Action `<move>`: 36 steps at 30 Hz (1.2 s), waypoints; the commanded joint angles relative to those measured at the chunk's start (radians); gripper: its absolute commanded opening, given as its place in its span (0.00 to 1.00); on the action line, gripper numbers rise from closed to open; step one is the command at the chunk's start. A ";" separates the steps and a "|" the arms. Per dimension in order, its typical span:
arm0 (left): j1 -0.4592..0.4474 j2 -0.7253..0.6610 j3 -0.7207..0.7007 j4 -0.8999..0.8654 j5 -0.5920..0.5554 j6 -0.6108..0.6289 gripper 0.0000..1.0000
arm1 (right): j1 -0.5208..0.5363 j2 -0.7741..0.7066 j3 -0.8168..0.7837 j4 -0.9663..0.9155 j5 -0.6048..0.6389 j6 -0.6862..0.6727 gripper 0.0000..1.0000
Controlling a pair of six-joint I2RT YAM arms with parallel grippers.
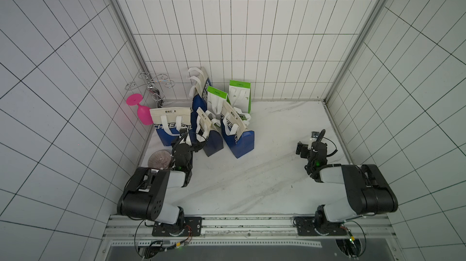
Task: Open the takeout bag
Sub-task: Move the takeout bag to the center of the board.
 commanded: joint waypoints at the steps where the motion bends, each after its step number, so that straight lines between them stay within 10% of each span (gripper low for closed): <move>1: -0.014 -0.136 0.010 -0.103 -0.047 -0.016 0.97 | 0.036 -0.093 0.139 -0.133 0.068 -0.030 0.99; 12: -0.005 -0.545 0.122 -0.679 -0.117 -0.432 0.98 | 0.104 -0.424 0.401 -0.627 -0.213 0.249 0.87; 18: 0.019 -0.727 0.120 -0.854 0.192 -0.472 0.98 | 0.221 -0.447 0.662 -0.946 -0.385 0.237 0.85; 32: -0.004 -0.594 0.175 -1.194 0.418 -0.499 0.91 | 0.483 -0.300 1.049 -1.315 -0.505 0.219 0.79; 36: -0.129 -0.587 0.187 -1.238 0.412 -0.539 0.90 | 0.571 -0.255 1.117 -1.325 -0.488 0.224 0.79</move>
